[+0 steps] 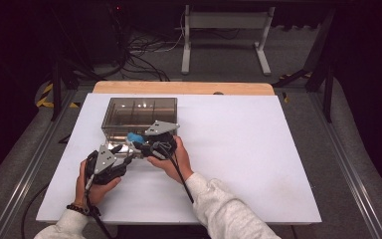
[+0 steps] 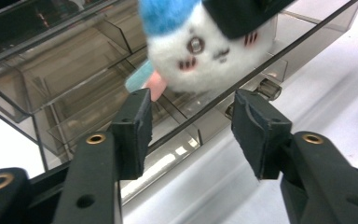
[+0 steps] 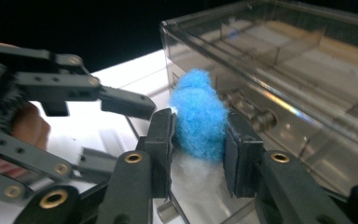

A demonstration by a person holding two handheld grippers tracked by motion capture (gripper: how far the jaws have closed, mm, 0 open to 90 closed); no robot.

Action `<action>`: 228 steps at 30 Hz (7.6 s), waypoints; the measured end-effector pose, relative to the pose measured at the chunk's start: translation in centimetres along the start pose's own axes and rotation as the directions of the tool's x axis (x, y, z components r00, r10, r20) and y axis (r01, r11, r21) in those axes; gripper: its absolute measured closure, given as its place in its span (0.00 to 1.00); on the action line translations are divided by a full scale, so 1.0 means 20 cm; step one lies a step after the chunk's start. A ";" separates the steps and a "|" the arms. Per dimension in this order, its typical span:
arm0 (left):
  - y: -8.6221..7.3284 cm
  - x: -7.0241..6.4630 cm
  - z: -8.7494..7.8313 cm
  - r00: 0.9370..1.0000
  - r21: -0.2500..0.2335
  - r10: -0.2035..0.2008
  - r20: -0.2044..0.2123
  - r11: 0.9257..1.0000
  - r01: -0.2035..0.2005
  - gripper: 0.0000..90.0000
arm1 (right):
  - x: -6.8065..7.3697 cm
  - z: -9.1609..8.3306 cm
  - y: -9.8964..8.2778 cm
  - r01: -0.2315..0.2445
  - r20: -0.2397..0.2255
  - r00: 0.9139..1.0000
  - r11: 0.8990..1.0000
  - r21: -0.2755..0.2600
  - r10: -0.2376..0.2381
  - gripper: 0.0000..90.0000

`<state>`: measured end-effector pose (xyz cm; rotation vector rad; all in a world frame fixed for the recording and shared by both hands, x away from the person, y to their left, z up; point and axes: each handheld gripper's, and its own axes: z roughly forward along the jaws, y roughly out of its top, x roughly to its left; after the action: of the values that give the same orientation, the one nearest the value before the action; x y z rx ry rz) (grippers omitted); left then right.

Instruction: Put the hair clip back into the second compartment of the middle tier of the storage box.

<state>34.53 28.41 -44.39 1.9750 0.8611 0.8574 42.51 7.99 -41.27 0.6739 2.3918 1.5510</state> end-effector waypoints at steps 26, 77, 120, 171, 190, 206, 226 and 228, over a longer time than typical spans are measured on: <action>0.01 -0.04 -0.09 0.993 -0.053 0.092 0.073 0.995 -0.089 0.88 | -0.03 -0.07 -0.01 0.022 0.080 0.997 1.000 0.007 -0.022 0.76; -0.05 -0.04 0.04 0.996 0.070 0.067 0.060 0.995 -0.071 0.87 | 0.02 0.08 0.03 0.193 0.157 0.964 0.971 0.142 -0.214 0.99; 0.00 -0.02 0.08 0.999 0.044 0.038 -0.027 0.998 -0.037 0.93 | -0.04 -0.48 -0.19 0.173 0.178 0.969 0.985 -0.002 -0.170 0.83; 0.07 -0.01 0.17 0.997 0.063 0.049 -0.064 0.997 -0.045 0.99 | -0.10 -0.99 -0.52 0.171 0.290 0.944 0.985 -0.014 -0.159 0.35; 0.08 -0.01 0.20 0.996 0.066 0.029 -0.080 0.998 -0.024 1.00 | -0.13 -1.07 -0.60 0.135 0.333 0.934 0.991 0.011 -0.131 0.27; 0.09 0.00 0.23 0.994 0.074 0.016 -0.110 0.997 -0.007 1.00 | -0.13 -1.06 -0.61 0.132 0.314 0.940 0.991 0.023 -0.133 0.26; 0.11 0.00 0.27 0.991 0.067 -0.008 -0.131 0.998 0.017 1.00 | -0.12 -1.06 -0.61 0.134 0.311 0.941 0.991 0.026 -0.135 0.25; 0.11 0.00 0.27 0.991 0.066 -0.010 -0.132 0.998 0.019 1.00 | -0.12 -1.06 -0.61 0.135 0.311 0.940 0.991 0.028 -0.136 0.25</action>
<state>39.48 25.37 -44.99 1.9846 0.9911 0.9703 32.74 -14.50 -43.50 0.6827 2.1587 1.2747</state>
